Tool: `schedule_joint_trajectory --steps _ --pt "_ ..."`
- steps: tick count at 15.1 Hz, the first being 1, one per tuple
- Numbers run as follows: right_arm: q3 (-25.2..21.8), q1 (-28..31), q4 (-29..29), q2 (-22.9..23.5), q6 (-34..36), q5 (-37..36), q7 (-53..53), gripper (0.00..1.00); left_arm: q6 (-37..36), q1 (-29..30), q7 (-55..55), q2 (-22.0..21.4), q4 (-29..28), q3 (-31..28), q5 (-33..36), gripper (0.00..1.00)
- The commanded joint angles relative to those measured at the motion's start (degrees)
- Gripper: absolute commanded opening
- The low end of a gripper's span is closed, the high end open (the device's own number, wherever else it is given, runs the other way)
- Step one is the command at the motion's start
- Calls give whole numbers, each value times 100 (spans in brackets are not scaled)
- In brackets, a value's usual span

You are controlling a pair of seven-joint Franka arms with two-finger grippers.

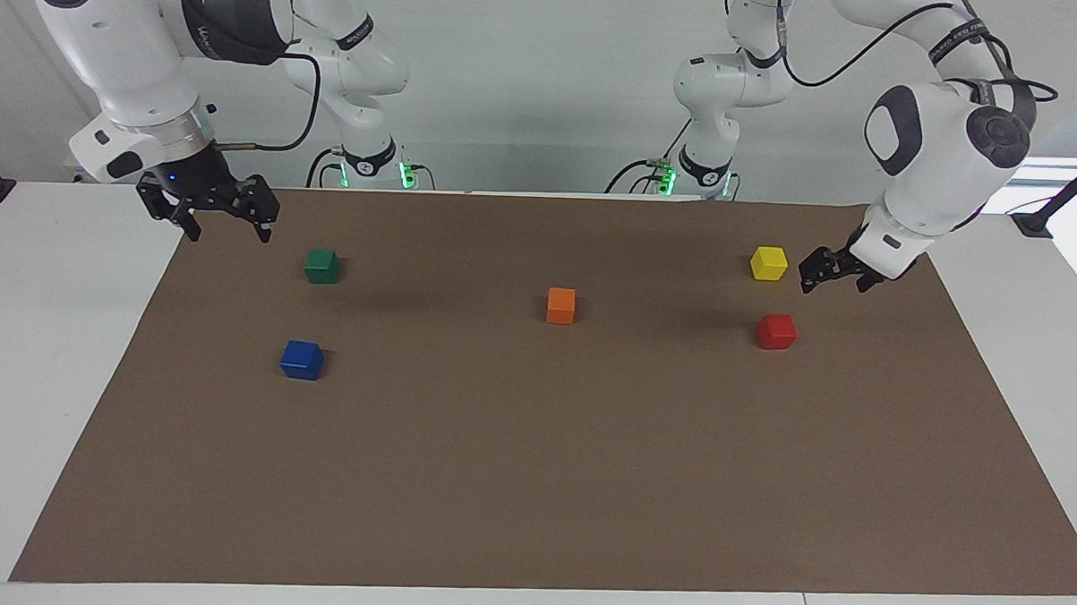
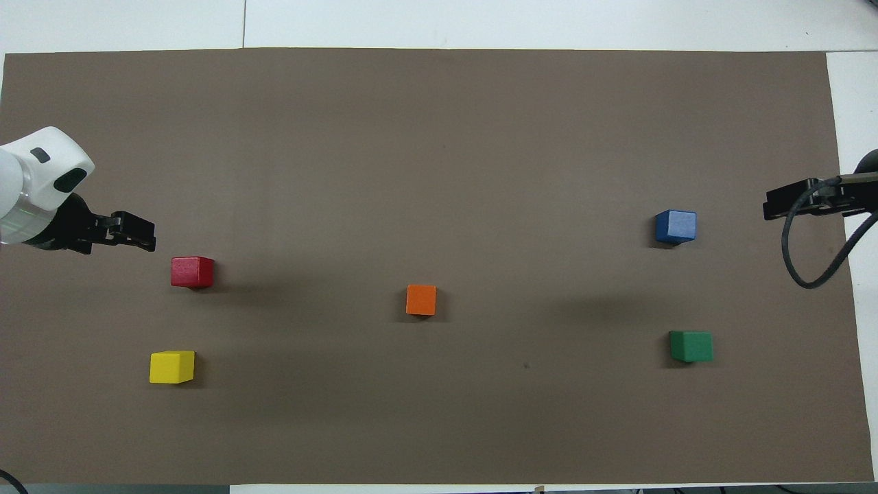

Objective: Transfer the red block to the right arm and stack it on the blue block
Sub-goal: 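Grasp the red cube with the left gripper while the right gripper approaches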

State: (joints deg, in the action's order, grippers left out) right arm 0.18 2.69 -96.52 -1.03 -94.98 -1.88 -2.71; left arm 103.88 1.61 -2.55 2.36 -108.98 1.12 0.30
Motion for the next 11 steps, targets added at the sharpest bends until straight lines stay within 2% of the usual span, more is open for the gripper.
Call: schedule_joint_trajectory --steps 1,5,8,11 --pt "61 56 -183 -117 -73 99 -142 100 763 -108 -44 -165 -815 -121 -74 100" --pt "53 65 -420 -47 -398 1117 -632 100 1940 -143 70 -280 -1747 -103 -74 100" --pt "70 -31 -464 -3 -416 1759 -809 100 2443 -143 290 -253 -2108 -103 -74 100" --pt "61 99 -683 76 -337 2602 -1589 100 2707 -160 396 -201 -2258 -94 -74 100"
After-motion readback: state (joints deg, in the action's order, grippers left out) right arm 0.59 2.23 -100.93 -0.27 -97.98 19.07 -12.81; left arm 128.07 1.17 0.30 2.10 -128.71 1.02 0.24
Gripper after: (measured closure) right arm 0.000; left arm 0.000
